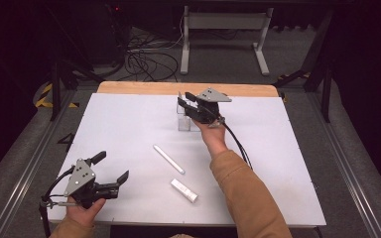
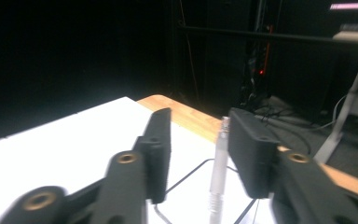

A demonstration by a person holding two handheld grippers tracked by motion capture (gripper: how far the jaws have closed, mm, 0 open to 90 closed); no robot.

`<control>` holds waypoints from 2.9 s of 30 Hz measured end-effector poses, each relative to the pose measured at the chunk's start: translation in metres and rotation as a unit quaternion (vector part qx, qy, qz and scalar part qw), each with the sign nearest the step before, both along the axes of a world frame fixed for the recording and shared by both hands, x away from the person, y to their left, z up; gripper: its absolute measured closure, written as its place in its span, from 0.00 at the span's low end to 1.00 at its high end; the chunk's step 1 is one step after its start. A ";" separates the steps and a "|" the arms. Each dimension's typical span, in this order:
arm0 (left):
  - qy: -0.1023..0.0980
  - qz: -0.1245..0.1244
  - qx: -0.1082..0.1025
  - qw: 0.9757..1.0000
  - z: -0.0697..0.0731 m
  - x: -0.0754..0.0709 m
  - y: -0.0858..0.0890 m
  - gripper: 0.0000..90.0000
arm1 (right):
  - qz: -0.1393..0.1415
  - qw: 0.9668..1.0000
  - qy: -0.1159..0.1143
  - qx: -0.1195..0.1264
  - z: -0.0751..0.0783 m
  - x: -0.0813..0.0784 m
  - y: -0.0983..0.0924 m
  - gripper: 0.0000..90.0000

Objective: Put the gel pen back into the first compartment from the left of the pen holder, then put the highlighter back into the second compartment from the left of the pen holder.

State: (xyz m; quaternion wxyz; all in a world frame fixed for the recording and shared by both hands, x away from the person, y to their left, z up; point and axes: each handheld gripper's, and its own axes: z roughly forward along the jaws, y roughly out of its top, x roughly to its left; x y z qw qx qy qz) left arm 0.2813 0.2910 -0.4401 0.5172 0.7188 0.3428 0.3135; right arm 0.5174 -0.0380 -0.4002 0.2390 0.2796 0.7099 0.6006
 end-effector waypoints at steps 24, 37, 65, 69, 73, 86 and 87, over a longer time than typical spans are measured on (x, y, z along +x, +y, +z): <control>-0.002 0.001 0.000 1.000 0.000 -0.001 0.000 0.08 | 0.074 0.997 0.024 -0.017 0.040 -0.054 -0.011 0.27; -0.002 0.001 0.000 1.000 0.000 0.000 -0.001 0.08 | 0.098 0.994 0.040 -0.022 0.046 -0.070 -0.013 0.14; -0.002 0.001 0.002 1.000 0.000 -0.001 -0.001 0.08 | 0.052 0.996 0.028 -0.067 0.056 -0.095 -0.017 0.26; -0.003 0.002 0.003 1.000 0.000 -0.001 -0.001 0.08 | 0.046 0.996 0.028 -0.074 0.057 -0.096 -0.018 0.31; -0.002 0.004 0.005 1.000 0.000 -0.001 -0.001 0.08 | 0.056 0.994 0.038 -0.086 0.057 -0.095 -0.017 0.35; -0.003 0.004 0.004 1.000 0.000 -0.002 -0.001 0.08 | 0.091 0.981 0.082 -0.148 0.050 -0.094 -0.003 0.45; -0.003 0.004 0.003 1.000 0.000 -0.002 0.000 0.08 | 0.092 0.980 0.086 -0.151 0.049 -0.094 -0.001 0.45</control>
